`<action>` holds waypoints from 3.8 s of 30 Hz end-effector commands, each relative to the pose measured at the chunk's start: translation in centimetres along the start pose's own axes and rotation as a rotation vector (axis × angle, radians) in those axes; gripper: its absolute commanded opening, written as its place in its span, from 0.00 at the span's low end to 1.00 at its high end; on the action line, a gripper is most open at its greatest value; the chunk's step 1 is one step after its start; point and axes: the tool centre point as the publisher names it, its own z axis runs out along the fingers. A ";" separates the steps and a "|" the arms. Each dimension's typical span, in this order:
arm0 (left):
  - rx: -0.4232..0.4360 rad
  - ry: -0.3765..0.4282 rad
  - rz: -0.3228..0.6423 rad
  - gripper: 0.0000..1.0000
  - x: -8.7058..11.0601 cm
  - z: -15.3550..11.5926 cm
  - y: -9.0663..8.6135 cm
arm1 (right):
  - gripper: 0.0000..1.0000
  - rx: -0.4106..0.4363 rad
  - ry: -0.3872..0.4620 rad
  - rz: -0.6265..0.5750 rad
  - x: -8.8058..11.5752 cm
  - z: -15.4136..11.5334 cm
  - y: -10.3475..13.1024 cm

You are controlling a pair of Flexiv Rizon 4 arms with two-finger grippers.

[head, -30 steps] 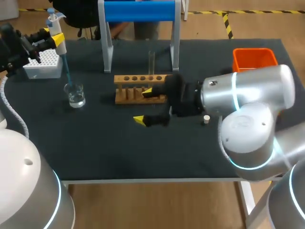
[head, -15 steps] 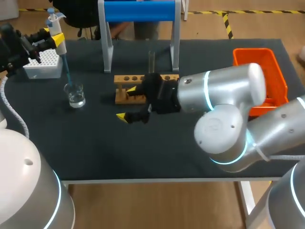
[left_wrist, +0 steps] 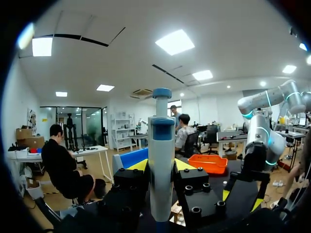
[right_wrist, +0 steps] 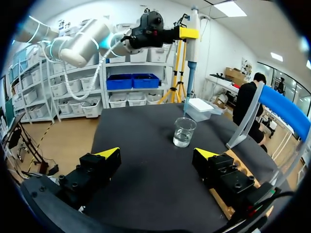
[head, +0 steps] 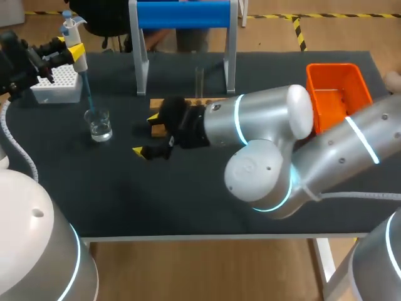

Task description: Invert the test tube, pick up the pipette, mount the tip to pipette, aspirate from beaker and dispense into the tube, eject the tip, return the pipette, and cap with the stopper.

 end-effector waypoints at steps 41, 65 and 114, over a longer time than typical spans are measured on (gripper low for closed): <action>0.003 0.003 0.001 0.00 0.0 -0.1 0.0 | 1.00 0.005 -0.135 0.035 -1.9 2.4 -0.4; 0.023 0.008 0.012 0.00 -1.2 -0.3 3.3 | 1.00 0.005 -0.135 0.035 -1.9 2.4 -0.4; 0.013 0.045 0.015 0.00 -1.3 0.3 7.8 | 1.00 0.005 -0.135 0.035 -1.9 2.4 -0.4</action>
